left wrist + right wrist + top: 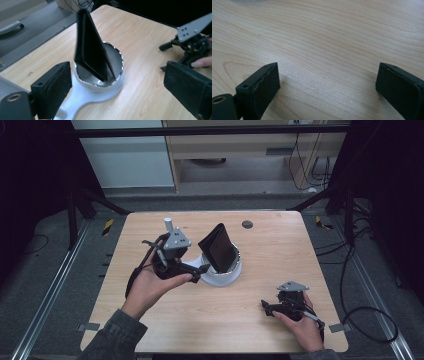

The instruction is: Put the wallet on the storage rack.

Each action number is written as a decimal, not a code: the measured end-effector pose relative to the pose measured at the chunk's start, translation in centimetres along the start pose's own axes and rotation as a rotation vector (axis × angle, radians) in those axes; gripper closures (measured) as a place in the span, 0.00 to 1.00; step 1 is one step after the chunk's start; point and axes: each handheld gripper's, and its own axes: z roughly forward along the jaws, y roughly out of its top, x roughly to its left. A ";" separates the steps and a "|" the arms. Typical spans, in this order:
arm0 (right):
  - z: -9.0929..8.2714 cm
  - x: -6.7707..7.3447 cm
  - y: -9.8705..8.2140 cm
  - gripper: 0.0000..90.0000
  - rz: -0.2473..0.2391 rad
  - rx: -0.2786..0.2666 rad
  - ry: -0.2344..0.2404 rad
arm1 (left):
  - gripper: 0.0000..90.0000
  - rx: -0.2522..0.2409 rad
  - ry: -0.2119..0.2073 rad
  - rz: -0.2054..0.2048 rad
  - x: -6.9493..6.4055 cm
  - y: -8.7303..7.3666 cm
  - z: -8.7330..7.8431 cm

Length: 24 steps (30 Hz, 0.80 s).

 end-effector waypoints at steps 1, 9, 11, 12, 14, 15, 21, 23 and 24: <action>0.0 0.1 -0.1 0.05 0.003 -0.005 0.002 | 0.08 -0.003 -0.007 0.000 -0.3 -0.4 0.0; 0.1 0.1 -0.1 0.04 -0.004 -0.005 0.000 | 0.08 0.044 -0.029 0.014 -1.7 -3.9 1.0; 0.1 0.1 -0.1 0.04 -0.004 -0.005 0.000 | 0.08 0.059 -0.029 0.006 -1.7 -4.7 1.3; 0.1 0.1 -0.1 0.04 -0.004 -0.005 0.000 | 0.08 0.066 -0.036 -0.005 -1.6 -5.2 1.5; 0.1 0.1 -0.1 0.04 -0.003 -0.005 -0.001 | 0.08 0.074 -0.047 -0.031 -1.4 -6.0 1.9; 0.1 0.1 -0.1 0.04 -0.002 -0.005 -0.001 | 0.08 0.083 -0.043 -0.035 -1.3 -6.5 2.1; 0.0 0.1 -0.1 0.03 -0.001 -0.004 -0.002 | 0.08 0.119 -0.051 -0.081 -0.9 -9.0 2.9; 0.0 0.2 -0.1 0.03 -0.002 -0.004 -0.001 | 0.08 0.127 -0.054 -0.091 -0.9 -9.6 3.2; 0.0 0.2 -0.1 0.03 -0.002 -0.002 -0.002 | 0.08 0.133 -0.055 -0.091 -0.9 -9.9 3.3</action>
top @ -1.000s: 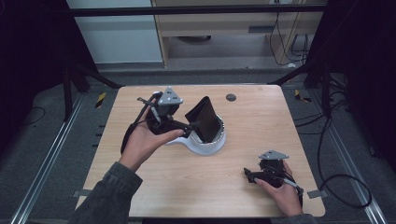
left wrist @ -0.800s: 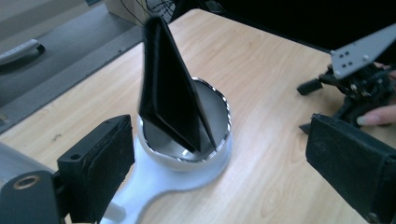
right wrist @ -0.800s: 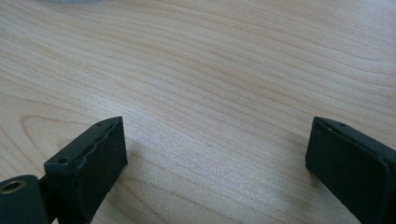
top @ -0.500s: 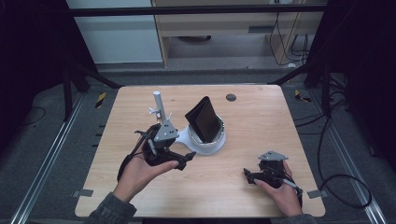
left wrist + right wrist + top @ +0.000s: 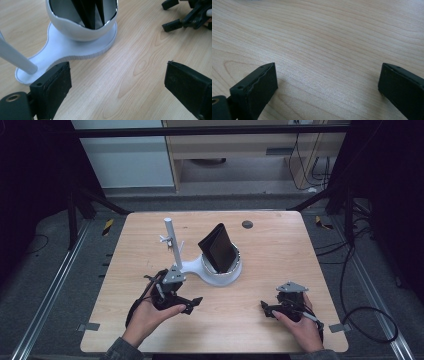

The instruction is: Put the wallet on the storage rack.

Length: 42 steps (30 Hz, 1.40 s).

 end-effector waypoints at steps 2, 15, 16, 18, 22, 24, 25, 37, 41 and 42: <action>0.0 0.0 0.0 0.03 0.000 0.000 -0.001 | 0.08 0.010 0.001 -0.006 0.1 -0.5 0.2; 0.0 0.0 0.0 0.03 0.001 0.000 -0.002 | 0.07 0.075 -0.004 -0.039 1.0 -3.8 1.7; 0.0 0.0 0.0 0.03 0.002 0.000 -0.002 | 0.07 0.078 -0.002 -0.041 1.1 -4.0 1.8; 0.0 0.1 0.0 0.03 0.003 0.000 -0.002 | 0.07 0.079 0.000 -0.053 1.3 -4.4 1.9; 0.0 0.1 -0.1 0.03 0.007 0.001 -0.003 | 0.07 0.086 0.013 -0.073 1.9 -5.3 1.8; 0.0 0.1 -0.1 0.03 0.007 0.001 -0.003 | 0.07 0.090 0.020 -0.085 2.3 -5.7 1.9; 0.0 0.1 -0.1 0.03 0.007 0.001 -0.003 | 0.07 0.093 0.022 -0.087 2.4 -5.9 1.9; -0.1 0.2 -0.1 0.03 0.004 0.000 -0.004 | 0.07 0.118 0.063 -0.114 3.8 -7.5 2.1; -0.1 0.2 -0.1 0.03 0.004 0.000 -0.004 | 0.07 0.134 0.081 -0.112 4.1 -8.0 2.2; -0.1 0.2 -0.1 0.03 0.004 0.000 -0.004 | 0.07 0.137 0.085 -0.107 4.2 -8.0 2.2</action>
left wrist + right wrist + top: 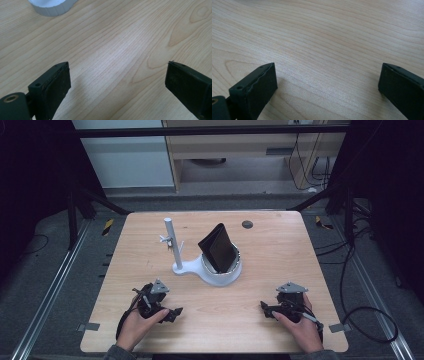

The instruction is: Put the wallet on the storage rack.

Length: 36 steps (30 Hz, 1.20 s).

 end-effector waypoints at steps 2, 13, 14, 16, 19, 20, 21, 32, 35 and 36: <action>0.0 0.0 0.0 0.03 0.000 0.000 0.000 | 0.07 0.004 0.005 0.000 0.1 -0.2 0.1; 0.0 0.0 0.0 0.03 0.001 0.000 0.000 | 0.06 -0.007 0.059 -0.014 1.5 -1.2 0.5; 0.0 0.0 0.0 0.03 0.000 0.000 0.000 | 0.06 -0.012 0.063 -0.025 1.6 -1.4 0.6; 0.0 0.0 0.0 0.03 0.001 0.000 -0.001 | 0.06 -0.011 0.070 -0.034 1.9 -1.6 0.8; 0.0 0.0 0.0 0.03 0.000 0.000 -0.001 | 0.06 -0.023 0.079 -0.052 2.3 -2.1 1.1; 0.0 0.0 0.0 0.03 0.001 0.000 -0.001 | 0.06 -0.023 0.079 -0.052 2.3 -2.1 1.1; 0.0 0.0 0.0 0.03 0.001 0.000 -0.001 | 0.06 -0.037 0.087 -0.055 2.5 -2.2 1.1; 0.0 0.1 0.0 0.02 0.003 0.001 -0.003 | 0.02 -0.106 0.117 -0.062 2.8 -2.7 1.7; 0.0 0.1 0.0 0.02 0.002 0.001 -0.003 | 0.00 -0.105 0.130 -0.075 3.0 -2.5 1.8; 0.0 0.1 0.0 0.02 0.003 0.001 -0.003 | 0.00 -0.103 0.136 -0.081 3.1 -2.5 1.9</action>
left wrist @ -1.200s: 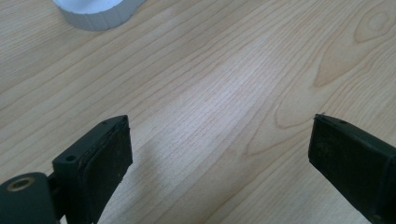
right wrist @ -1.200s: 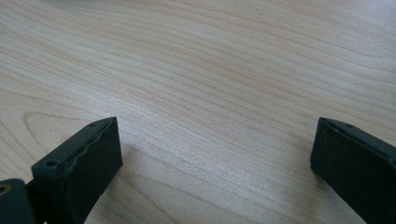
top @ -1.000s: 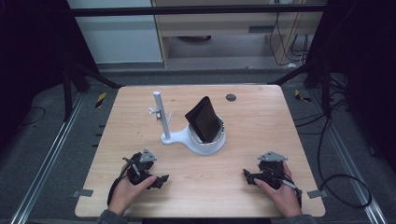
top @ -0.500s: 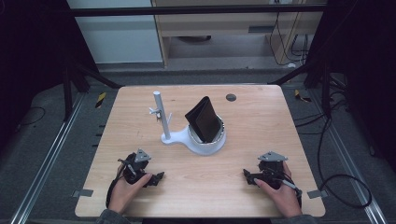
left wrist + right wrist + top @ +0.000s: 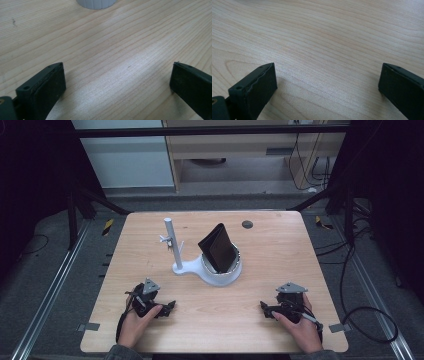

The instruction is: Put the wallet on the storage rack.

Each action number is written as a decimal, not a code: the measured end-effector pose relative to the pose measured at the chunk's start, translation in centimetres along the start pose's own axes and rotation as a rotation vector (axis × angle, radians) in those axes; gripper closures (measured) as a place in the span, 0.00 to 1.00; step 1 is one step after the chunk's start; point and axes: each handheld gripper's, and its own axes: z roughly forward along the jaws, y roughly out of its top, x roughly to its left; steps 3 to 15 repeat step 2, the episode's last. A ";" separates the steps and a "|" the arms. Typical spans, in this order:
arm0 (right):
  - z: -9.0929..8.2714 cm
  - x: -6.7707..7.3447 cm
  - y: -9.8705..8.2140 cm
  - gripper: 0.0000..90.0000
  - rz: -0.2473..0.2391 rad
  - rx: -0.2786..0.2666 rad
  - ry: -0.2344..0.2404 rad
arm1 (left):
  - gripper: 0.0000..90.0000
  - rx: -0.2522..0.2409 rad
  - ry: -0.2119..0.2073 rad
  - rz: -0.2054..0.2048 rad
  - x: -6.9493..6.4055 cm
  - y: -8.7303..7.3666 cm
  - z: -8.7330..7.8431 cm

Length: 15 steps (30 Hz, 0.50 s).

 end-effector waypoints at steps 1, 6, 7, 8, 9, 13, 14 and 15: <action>0.0 0.0 0.0 0.02 -0.002 0.000 -0.001 | 0.00 0.000 0.007 -0.002 0.1 0.0 0.0; 0.0 0.0 0.0 0.02 -0.002 -0.001 0.001 | 0.00 0.003 0.013 -0.006 0.1 0.1 0.0; 0.0 0.0 0.0 0.02 -0.002 -0.001 0.001 | 0.00 0.003 0.013 -0.006 0.1 0.1 0.0; 0.0 0.0 0.0 0.02 -0.002 -0.001 0.001 | 0.00 0.003 0.013 -0.006 0.1 0.1 0.0; 0.0 0.0 0.0 0.02 -0.002 -0.001 0.001 | 0.00 0.003 0.013 -0.006 0.1 0.1 0.0; 0.0 0.0 0.0 0.02 -0.002 -0.001 0.001 | 0.00 0.003 0.013 -0.006 0.1 0.1 0.0; 0.0 0.0 0.0 0.02 -0.002 -0.001 0.001 | 0.00 0.003 0.013 -0.006 0.1 0.1 0.0; 0.0 0.0 0.0 0.02 -0.002 -0.001 0.001 | 0.00 0.003 0.013 -0.006 0.1 0.1 0.0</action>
